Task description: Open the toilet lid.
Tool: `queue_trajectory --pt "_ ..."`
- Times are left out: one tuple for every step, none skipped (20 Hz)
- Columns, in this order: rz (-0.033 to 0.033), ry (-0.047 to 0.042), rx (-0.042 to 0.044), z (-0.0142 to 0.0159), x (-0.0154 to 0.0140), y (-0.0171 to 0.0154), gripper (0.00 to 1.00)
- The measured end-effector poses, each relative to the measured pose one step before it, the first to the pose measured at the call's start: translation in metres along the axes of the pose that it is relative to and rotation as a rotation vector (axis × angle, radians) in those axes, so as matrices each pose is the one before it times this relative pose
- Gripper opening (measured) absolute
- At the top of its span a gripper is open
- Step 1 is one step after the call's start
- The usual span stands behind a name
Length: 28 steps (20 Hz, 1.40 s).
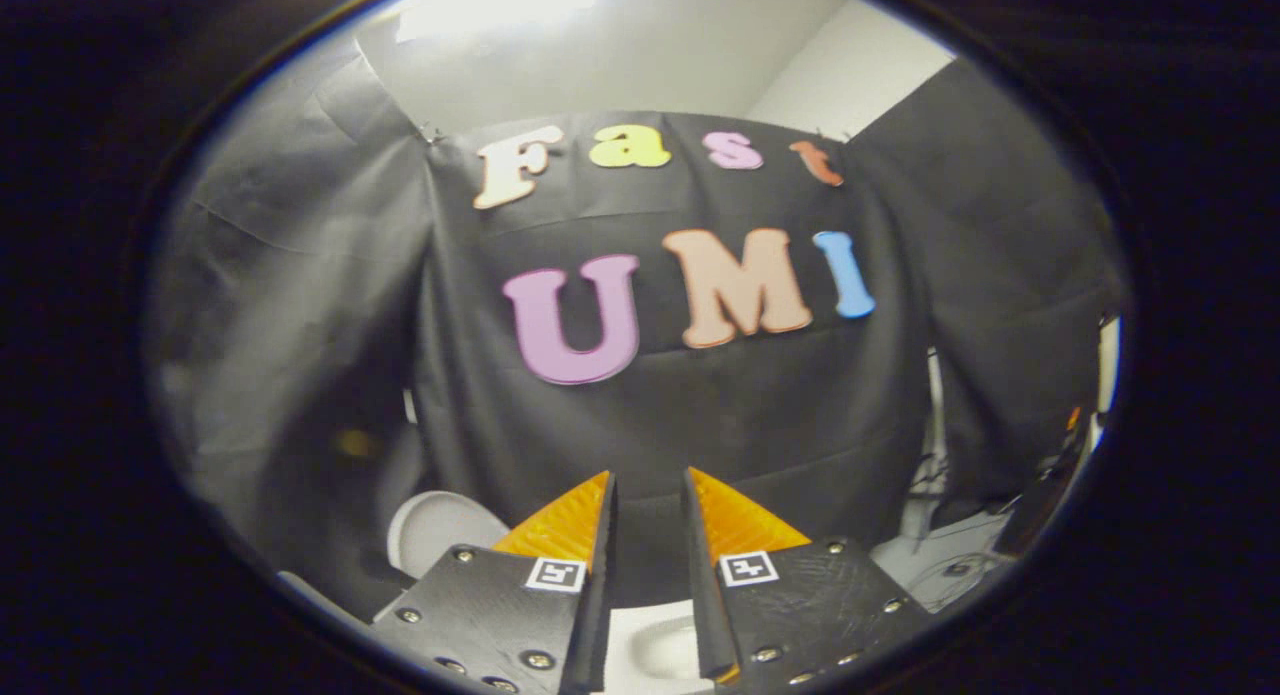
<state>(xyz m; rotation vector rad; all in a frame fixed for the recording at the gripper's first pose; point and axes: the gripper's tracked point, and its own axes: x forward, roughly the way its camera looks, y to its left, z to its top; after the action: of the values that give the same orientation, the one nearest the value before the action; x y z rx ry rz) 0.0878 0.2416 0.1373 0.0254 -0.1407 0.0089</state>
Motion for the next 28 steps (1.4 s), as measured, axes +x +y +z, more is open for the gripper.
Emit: queue_trajectory --pt "-0.05028 -0.00619 -0.01863 0.00329 -0.00403 -0.03473 0.34" --pt "-0.04008 -0.00427 -0.02208 0.00057 -0.00376 -0.03009 0.34" --pt "-0.04548 0.00184 -0.03087 -0.00462 -0.00679 -0.03201 0.35" --pt "-0.04493 0.00696 -0.02816 -0.00655 -0.0068 -0.03172 0.35" --pt "-0.04699 0.01144 -0.01615 -0.01099 -0.00328 -0.03149 0.35" --pt "-0.03292 0.01224 -0.01152 -0.01016 -0.00434 -0.02598 0.35" --pt "-0.03143 0.01018 -0.01924 -0.0111 -0.00429 -0.02102 0.35" --pt "-0.03324 0.01547 -0.02505 -0.00963 -0.00129 -0.0199 0.35" --pt "-0.02826 0.01898 -0.02143 -0.01233 -0.00019 -0.0174 0.34" --pt "-0.01985 0.01692 -0.01264 -0.01047 -0.00059 -0.01126 0.35" --pt "-0.00571 0.01707 -0.01227 -0.01012 -0.0026 -0.00636 0.35" --pt "-0.01 0.01387 -0.01078 -0.01176 -0.00066 -0.00546 0.35" --pt "-0.01307 0.01558 -0.00565 -0.01172 -0.00057 -0.00636 0.35" --pt "-0.00674 0.01269 -0.00253 -0.0097 -0.00117 -0.00365 0.35" --pt "-0.00675 0.00901 -0.002 -0.00742 0.00054 -0.00273 0.35" --pt "-0.00771 0.00707 0.00019 -0.00589 -0.00077 -0.00269 0.34" --pt "-0.00645 0.00774 0.00358 -0.00531 0.00019 -0.00356 0.35" --pt "-0.01182 0.00703 0.00862 -0.00486 -0.00148 -0.00343 0.34" --pt "-0.01408 0.00866 0.01593 -0.00646 0.00021 -0.00502 0.35" --pt "-0.01335 0.0025 0.01969 -0.00279 -0.0013 -0.00386 0.35" --pt "-0.01446 0.00456 0.0186 -0.00085 0.00029 -0.00458 0.35" --pt "-0.01269 -0.00328 0.00998 0.00048 0.00008 -0.00259 0.34" --pt "-0.00744 -0.00223 0.00285 -0.00066 -0.00221 -0.00189 0.35" --pt "-0.0088 -0.00222 0.00262 0.0002 -0.00259 -0.0029 0.35" --pt "-0.00683 -0.00015 0.00796 -0.00096 -0.00143 -0.00431 0.35" --pt "-0.00245 0.00074 0.01085 0.00001 -0.00186 -0.00227 0.35" --pt "-0.00358 0.0034 0.00517 -0.00105 0.00015 -0.00133 0.35" --pt "-0.00792 0.00496 -0.00022 -0.00355 0.00213 -0.00284 0.35"
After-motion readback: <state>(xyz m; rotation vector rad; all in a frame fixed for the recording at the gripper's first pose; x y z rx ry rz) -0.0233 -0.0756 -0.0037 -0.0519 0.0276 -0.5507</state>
